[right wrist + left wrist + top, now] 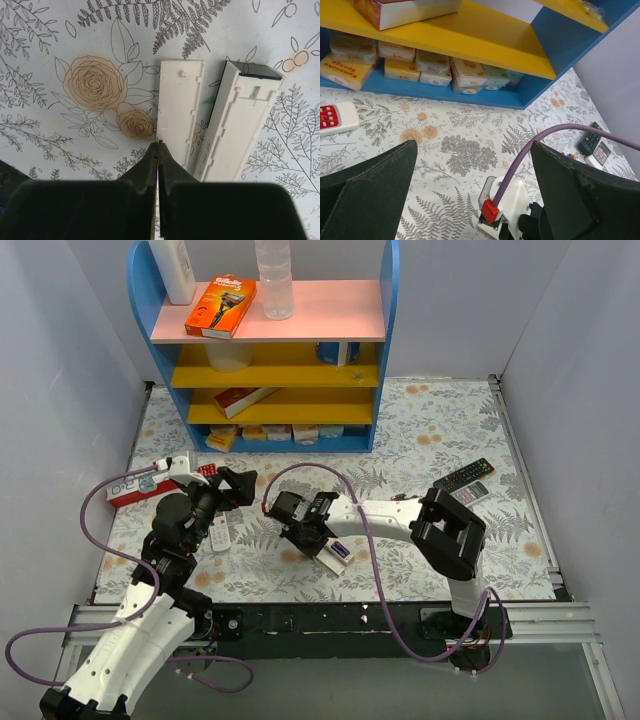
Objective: Load the batteries into the remote control
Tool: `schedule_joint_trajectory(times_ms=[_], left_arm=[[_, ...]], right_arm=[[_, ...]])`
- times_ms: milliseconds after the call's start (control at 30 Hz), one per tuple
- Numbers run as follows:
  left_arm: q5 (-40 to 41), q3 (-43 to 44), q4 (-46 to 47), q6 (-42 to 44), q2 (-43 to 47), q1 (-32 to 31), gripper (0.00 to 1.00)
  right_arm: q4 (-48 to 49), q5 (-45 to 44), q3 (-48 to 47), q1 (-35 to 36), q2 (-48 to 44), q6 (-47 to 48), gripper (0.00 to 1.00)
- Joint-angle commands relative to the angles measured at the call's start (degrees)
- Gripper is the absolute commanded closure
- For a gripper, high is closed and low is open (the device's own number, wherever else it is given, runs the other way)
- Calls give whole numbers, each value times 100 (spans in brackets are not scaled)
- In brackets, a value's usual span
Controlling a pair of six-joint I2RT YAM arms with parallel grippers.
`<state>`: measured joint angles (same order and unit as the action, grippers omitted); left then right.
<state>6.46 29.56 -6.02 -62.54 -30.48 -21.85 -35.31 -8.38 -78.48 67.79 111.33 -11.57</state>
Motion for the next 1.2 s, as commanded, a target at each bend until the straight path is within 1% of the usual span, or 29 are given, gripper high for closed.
schedule_joint_trajectory(times_ms=[0, 200, 333, 433, 467, 533, 567, 667, 1000, 1167], left_arm=[[-197, -135, -48, -424, 121, 23, 2], [-531, -416, -39, -1119, 25, 31, 2], [-970, -697, 31, -1550, -125, 31, 2], [-980, -812, 14, -1708, -125, 22, 2], [-902, -794, -65, -1717, -99, 31, 2], [-778, -724, -205, -1691, 33, 22, 2], [-717, -672, -267, -1665, 94, 31, 2], [-444, -522, -443, -1498, 261, 22, 2], [364, -74, -1023, -944, 973, 22, 2], [760, -21, -1182, -724, 1369, 31, 2]], right_arm=[[208, 109, 69, 6, -533, 120, 99], [428, 346, 227, -73, -779, 190, 99], [586, 469, 377, -196, -911, 234, 99], [525, 478, 360, -222, -885, 313, 99], [421, 478, 342, -222, -815, 322, 98], [402, 522, 342, -205, -753, 305, 92], [402, 531, 351, -196, -736, 279, 85], [376, 469, 255, -117, -621, 243, 77], [-63, 100, -527, 94, 178, 199, 75], [-239, -14, -774, 112, 450, 208, 75]])
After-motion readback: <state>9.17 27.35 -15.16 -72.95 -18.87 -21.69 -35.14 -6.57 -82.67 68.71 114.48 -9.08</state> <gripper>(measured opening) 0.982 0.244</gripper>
